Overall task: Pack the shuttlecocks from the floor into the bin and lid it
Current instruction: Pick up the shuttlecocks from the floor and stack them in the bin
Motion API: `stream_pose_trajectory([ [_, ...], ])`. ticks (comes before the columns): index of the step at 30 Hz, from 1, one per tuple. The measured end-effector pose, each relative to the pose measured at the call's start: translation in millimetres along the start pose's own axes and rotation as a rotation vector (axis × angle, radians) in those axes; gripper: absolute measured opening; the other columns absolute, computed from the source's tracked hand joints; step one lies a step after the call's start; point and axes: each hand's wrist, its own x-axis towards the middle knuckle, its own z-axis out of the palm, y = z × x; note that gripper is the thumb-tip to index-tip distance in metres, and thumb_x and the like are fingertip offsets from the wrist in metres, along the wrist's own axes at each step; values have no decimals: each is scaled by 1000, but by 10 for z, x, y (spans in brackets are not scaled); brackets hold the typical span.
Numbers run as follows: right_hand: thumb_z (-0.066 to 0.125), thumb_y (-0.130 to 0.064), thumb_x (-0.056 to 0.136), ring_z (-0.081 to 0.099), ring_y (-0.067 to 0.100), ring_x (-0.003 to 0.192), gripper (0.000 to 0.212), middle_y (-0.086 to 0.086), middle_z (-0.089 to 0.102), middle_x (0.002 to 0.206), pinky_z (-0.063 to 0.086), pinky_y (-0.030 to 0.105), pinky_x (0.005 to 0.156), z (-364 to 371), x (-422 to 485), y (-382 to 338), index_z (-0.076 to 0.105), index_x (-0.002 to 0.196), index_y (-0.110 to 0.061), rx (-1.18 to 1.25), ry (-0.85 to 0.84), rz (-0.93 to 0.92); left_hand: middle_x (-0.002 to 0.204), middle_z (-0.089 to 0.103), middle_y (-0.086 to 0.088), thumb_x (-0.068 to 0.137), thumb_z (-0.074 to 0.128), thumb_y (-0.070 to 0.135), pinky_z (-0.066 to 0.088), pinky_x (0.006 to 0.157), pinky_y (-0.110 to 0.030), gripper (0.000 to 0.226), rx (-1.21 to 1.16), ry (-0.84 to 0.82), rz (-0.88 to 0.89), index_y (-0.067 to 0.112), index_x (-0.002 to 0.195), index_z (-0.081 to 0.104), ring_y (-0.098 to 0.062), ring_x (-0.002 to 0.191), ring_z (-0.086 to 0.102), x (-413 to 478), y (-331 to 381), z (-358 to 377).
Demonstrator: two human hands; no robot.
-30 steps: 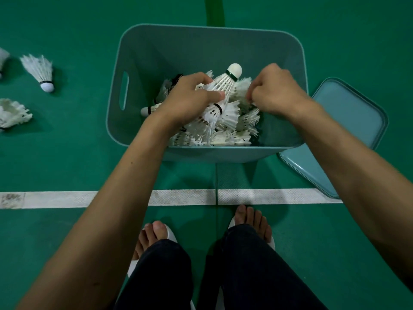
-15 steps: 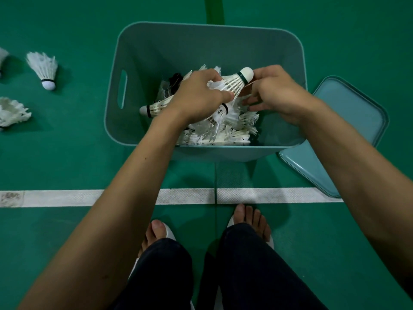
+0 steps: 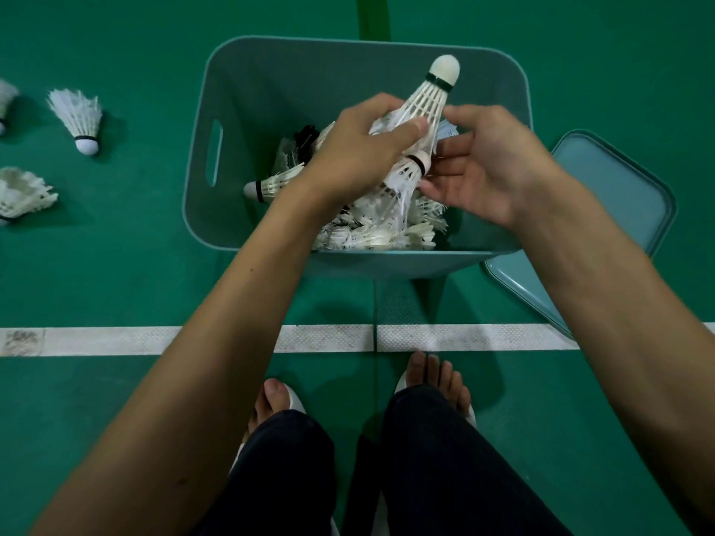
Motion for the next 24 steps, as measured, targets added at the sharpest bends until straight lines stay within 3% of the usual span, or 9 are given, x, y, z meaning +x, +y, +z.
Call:
stream_pose_trajectory([
  [2, 61, -44, 96, 72, 20, 83, 42, 9, 78, 98, 61, 28, 76, -17, 0, -25, 71, 110, -5, 30, 25, 43, 94, 71, 8, 103, 59, 31, 53, 65, -21, 27, 26, -10, 11, 19, 125, 67, 4, 71, 67, 5, 14, 12],
  [4, 71, -43, 90, 75, 16, 88, 41, 6, 80, 99, 61, 32, 79, -53, 13, -43, 72, 114, -9, 44, 95, 9, 110, 71, 12, 101, 60, 38, 54, 82, -24, 36, 109, -35, 22, 22, 133, 65, 2, 90, 68, 12, 26, -2],
  [6, 76, -28, 89, 76, 15, 84, 30, 3, 81, 93, 58, 28, 72, -57, 7, -72, 72, 112, -10, 103, 161, -102, 125, 70, 10, 99, 63, 43, 52, 98, -31, 43, 160, -75, 19, 24, 137, 62, -3, 105, 67, -5, 28, -26],
  [8, 75, -12, 88, 75, 16, 77, 16, 6, 81, 87, 57, 27, 67, -29, -9, -99, 71, 101, -5, 167, 226, -250, 117, 73, 7, 96, 64, 47, 53, 91, -30, 38, 180, -89, -8, 25, 127, 68, -4, 100, 68, -37, 20, -51],
  [10, 76, -11, 82, 70, 11, 65, 4, 2, 78, 77, 58, 29, 64, -51, 17, -92, 73, 85, -11, -32, 410, -492, 100, 74, 4, 92, 68, 52, 53, 79, -30, 34, 225, -49, -42, 24, 110, 72, -9, 89, 70, -45, -8, -81],
  [13, 69, -22, 80, 70, 5, 64, 6, -8, 72, 69, 61, 27, 68, -53, 45, -55, 71, 75, -24, -637, 700, -763, 91, 73, 4, 86, 76, 40, 53, 72, -28, 27, 338, 83, -69, 23, 106, 71, -9, 77, 68, -36, -97, -145],
  [16, 58, -25, 79, 73, 26, 78, 19, 6, 75, 81, 61, 36, 78, -26, -38, -17, 74, 86, -17, -1012, 759, -726, 87, 72, 6, 77, 74, 36, 60, 81, -38, 25, 450, 252, -80, 26, 100, 71, -15, 81, 70, -15, -158, -189],
  [19, 61, -13, 76, 68, 42, 88, 24, 18, 72, 94, 59, 43, 78, 32, -94, 7, 73, 96, -11, -1231, 780, -586, 90, 70, 5, 75, 69, 30, 59, 79, -38, 20, 504, 338, -118, 25, 94, 70, -20, 84, 68, -16, -160, -211],
  [24, 60, -8, 79, 66, 41, 92, 20, 17, 74, 93, 55, 38, 79, 57, 41, 150, 76, 91, -9, -1126, 687, -512, 81, 69, 3, 80, 62, 20, 53, 66, -32, 11, 485, 370, -145, 22, 87, 71, -20, 73, 65, -19, -226, -191],
])
